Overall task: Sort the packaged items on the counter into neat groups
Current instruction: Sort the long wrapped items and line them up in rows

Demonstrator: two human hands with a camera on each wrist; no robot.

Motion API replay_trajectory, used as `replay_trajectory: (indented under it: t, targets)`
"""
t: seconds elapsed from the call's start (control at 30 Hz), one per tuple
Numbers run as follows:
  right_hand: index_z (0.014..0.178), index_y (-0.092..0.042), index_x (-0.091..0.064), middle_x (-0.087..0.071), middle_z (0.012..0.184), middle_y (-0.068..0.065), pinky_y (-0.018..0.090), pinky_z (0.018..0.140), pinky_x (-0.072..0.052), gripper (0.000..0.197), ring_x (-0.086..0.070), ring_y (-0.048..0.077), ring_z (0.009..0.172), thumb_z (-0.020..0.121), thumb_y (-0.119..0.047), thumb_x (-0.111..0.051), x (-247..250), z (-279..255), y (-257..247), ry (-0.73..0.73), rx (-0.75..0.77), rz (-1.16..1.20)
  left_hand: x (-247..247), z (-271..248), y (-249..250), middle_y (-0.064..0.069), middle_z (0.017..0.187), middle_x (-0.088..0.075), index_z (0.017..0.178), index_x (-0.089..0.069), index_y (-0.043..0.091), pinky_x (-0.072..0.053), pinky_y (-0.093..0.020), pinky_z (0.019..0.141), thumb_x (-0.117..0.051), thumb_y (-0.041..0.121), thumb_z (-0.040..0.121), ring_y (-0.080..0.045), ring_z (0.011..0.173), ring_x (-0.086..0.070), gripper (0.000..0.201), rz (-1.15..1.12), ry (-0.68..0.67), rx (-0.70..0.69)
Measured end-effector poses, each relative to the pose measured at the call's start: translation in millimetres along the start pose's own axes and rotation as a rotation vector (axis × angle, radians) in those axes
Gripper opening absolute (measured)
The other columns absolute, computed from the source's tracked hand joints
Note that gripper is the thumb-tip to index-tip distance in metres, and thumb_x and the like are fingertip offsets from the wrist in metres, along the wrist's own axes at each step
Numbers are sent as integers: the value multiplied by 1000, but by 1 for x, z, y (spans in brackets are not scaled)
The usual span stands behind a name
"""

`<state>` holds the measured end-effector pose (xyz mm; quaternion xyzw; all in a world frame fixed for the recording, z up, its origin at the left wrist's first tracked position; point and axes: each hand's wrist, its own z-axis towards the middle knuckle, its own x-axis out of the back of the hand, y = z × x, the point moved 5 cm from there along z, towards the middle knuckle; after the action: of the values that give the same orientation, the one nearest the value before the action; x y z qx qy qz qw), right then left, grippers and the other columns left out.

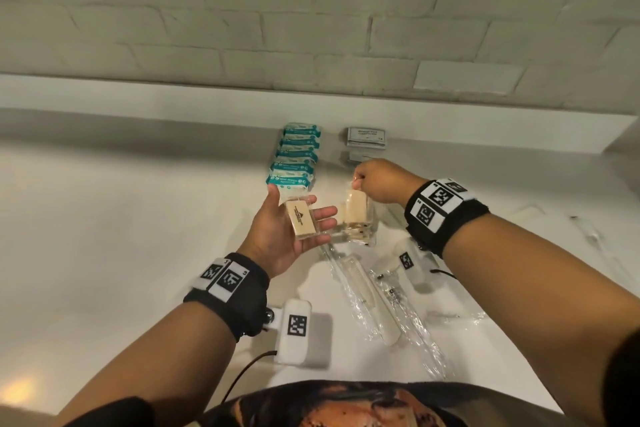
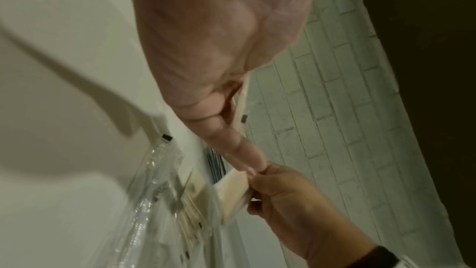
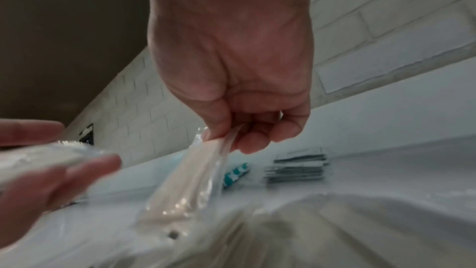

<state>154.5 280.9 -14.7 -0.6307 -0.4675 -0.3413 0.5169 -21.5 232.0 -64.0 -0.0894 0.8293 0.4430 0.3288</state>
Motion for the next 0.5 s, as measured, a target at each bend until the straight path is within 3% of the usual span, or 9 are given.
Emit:
replay_trajectory:
  t: [0.1,0.2,0.27,0.33,0.4,0.5]
  targets:
    - [102,-13,-69,-67,110,6,28,84,-44,18,-60,22,100,94,-23,-56,-13,12,6,-23,-25,-12,2,0,4,-16,96,-65,111,-56,8,-58,-29,60,-26,44,99,-26,80,-66,49,37,27,-5]
    - [87,-24,-67,-67,102,-2,35,88,-50,10,-62,19,96,90,-24,-57,-14,17,17,91,-79,48,5,2,10,-7,83,-58,105,-56,10,-57,-29,60,-38,35,101,-21,76,-60,32,83,83,-75]
    - [86,-23,-66,-66,95,-4,32,81,-49,14,-63,18,91,91,-27,-54,-9,12,13,165,-40,212,8,6,13,-3,80,-56,101,-57,10,-56,-26,66,-48,28,98,-16,76,-57,20,157,116,-145]
    - [95,-18,-68,-67,92,-3,26,68,-45,24,-62,14,82,93,-39,-56,-7,-1,-1,105,13,438,7,12,13,-3,86,-58,99,-56,11,-53,-25,73,-51,10,97,-14,78,-57,6,273,125,-175]
    - [102,-15,-68,-70,92,-1,22,61,-44,31,-61,10,73,90,-42,-60,-11,-15,-16,-50,36,577,2,16,9,-6,93,-64,100,-57,10,-52,-27,78,-48,-6,94,-17,82,-62,19,329,110,-189]
    - [93,-5,-70,-70,76,1,24,60,-49,19,-60,9,60,83,-21,-72,-16,-23,-18,-81,47,627,-10,18,5,-9,94,-68,103,-56,8,-53,-30,80,-49,-10,91,-20,82,-65,23,326,75,-214]
